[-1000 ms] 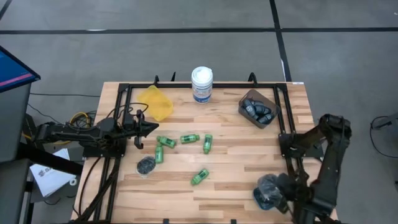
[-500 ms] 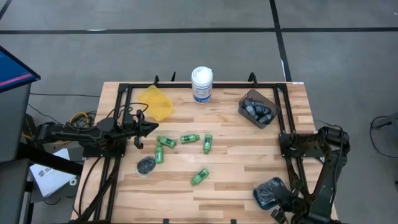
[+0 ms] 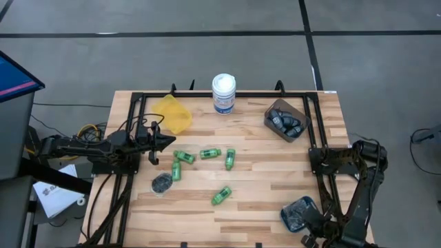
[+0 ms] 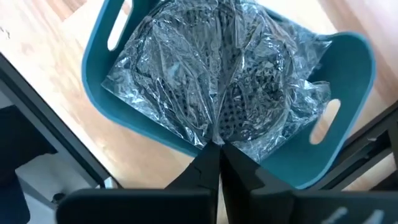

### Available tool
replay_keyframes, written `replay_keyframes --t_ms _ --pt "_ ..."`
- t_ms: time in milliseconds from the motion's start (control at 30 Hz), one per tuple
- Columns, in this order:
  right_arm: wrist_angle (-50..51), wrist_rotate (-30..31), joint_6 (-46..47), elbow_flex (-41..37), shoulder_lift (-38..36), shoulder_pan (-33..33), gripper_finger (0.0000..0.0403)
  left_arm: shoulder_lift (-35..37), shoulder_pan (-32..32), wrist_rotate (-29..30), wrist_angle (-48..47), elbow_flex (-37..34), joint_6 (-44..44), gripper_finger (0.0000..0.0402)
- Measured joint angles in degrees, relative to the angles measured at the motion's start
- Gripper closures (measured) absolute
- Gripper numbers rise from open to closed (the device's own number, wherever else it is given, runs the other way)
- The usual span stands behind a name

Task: Pick & Place Travel size toiletries
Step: Put the black hairbrush into the blue bin

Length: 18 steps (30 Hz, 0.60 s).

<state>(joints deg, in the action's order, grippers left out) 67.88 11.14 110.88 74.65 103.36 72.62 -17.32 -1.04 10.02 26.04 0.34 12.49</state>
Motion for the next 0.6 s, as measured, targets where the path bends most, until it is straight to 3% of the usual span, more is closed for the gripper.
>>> replay_keyframes --t_ms 167,600 --pt "-0.27 -1.88 -0.53 0.00 0.01 0.00 0.0387 0.00 -0.01 0.00 0.00 0.00 0.00 0.0400" --pt "0.40 -1.35 -1.49 0.07 -3.28 -1.54 0.0293 0.00 -0.02 0.00 0.07 0.00 0.00 0.0400"
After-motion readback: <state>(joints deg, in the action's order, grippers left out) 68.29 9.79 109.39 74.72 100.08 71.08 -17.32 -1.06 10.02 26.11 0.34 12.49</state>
